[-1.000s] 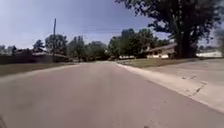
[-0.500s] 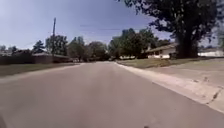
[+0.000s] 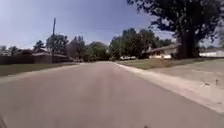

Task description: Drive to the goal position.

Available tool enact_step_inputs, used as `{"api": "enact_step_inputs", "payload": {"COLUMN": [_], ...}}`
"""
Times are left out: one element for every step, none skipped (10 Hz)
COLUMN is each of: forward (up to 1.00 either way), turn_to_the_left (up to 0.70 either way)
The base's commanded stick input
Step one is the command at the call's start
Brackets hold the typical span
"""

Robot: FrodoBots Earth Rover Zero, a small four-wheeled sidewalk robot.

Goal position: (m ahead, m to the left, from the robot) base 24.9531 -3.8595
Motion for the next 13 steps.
{"api": "enact_step_inputs", "payload": {"forward": [0.7, 0.7, 0.7, 0.7, 0.7, 0.7, 0.7, 0.7, 0.7, 0.7, 0.7, 0.7, 0.7], "turn_to_the_left": [0.0, 0.0, 0.0, 0.0, 0.0, 0.0, 0.0, 0.0, 0.0, 0.0, 0.0, 0.0, 0.0]}}
